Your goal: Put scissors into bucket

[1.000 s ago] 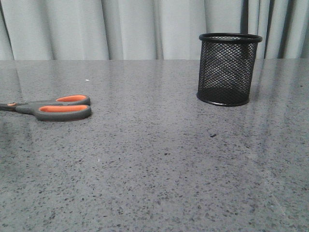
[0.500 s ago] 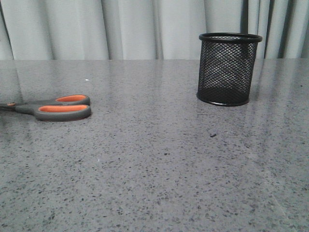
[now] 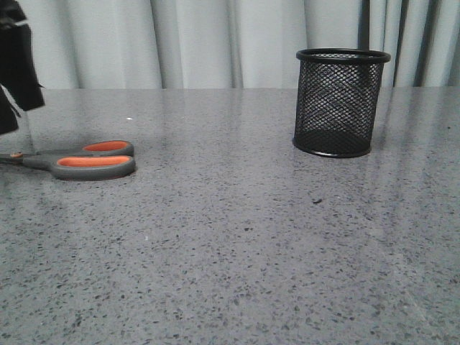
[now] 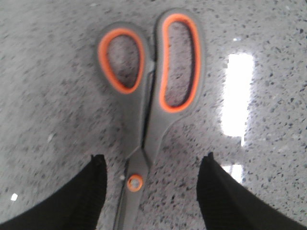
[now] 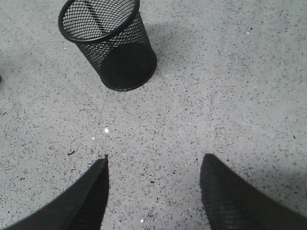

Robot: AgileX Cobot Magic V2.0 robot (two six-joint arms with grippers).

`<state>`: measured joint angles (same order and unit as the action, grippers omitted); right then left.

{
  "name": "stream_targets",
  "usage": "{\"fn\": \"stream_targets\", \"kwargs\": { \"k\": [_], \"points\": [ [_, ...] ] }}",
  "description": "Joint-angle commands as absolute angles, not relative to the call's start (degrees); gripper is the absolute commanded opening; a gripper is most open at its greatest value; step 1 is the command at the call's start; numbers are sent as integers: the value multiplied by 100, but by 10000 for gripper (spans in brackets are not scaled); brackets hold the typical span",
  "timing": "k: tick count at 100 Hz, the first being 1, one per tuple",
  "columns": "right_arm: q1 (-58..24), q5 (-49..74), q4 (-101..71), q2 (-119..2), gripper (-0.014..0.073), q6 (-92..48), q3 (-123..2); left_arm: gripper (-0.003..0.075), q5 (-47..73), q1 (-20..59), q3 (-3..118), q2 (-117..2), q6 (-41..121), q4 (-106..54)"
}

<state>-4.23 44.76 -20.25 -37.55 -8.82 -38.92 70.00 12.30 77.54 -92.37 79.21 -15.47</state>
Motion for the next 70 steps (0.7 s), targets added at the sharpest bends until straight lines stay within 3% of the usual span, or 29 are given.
{"fn": "stream_targets", "kwargs": {
  "k": [1,70],
  "points": [
    [-388,4185,-2069,-3787,379,-945,-4095,386,7058,1433,7947,-9118,7921,-1468],
    [-388,4273,-2069,-3787,379,-945,-4095,386,6747,1577,7959,-9813,7921,-1395]
  ]
}}
